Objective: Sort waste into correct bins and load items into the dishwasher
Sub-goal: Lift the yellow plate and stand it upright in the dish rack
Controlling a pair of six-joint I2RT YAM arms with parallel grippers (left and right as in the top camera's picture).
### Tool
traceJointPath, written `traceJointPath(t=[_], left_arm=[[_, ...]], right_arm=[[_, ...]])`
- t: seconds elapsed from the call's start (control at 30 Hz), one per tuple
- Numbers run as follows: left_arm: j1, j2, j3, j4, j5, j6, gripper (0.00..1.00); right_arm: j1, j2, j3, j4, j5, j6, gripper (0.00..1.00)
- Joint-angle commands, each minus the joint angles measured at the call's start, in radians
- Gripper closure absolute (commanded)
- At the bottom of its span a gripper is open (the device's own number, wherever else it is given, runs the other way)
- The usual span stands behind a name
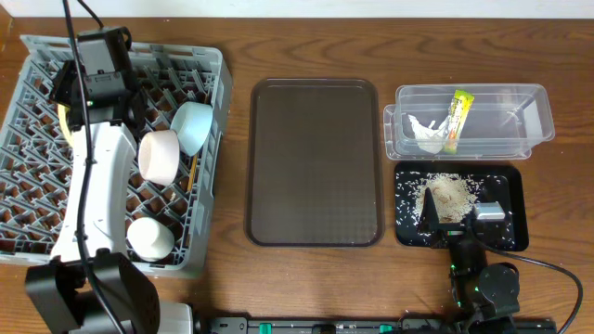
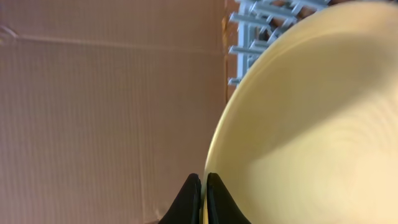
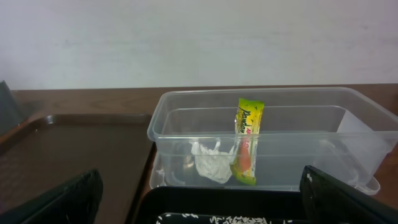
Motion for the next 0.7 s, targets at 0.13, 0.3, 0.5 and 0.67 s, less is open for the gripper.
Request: traceJointPath(t=[0.13,0.3,0.5,0.67], left_arm=[[-0.003,0.035,-0.001,-0.005,0.007,0.013,0.93],[-0.003,0.024,-0.001,0.058,-0.054,0.014,0.94],[-0.002,0.019,-0.002,0.083,-0.057,0.017,0.94],[-0.002,0.020,-0.004,0.073,-0.056,0.012,0.94]], right_arm=[[-0.018,-0.006,-0.004,0.000,-0.001,-0.009,0.01],[-0.018,-0.006,-0.004,0.000,-0.001,-0.009,0.01],[-0.018,-0.006,-0.004,0.000,-0.001,-0.009,0.01],[-0.018,-0.006,-0.004,0.000,-0.001,-0.009,0.01]])
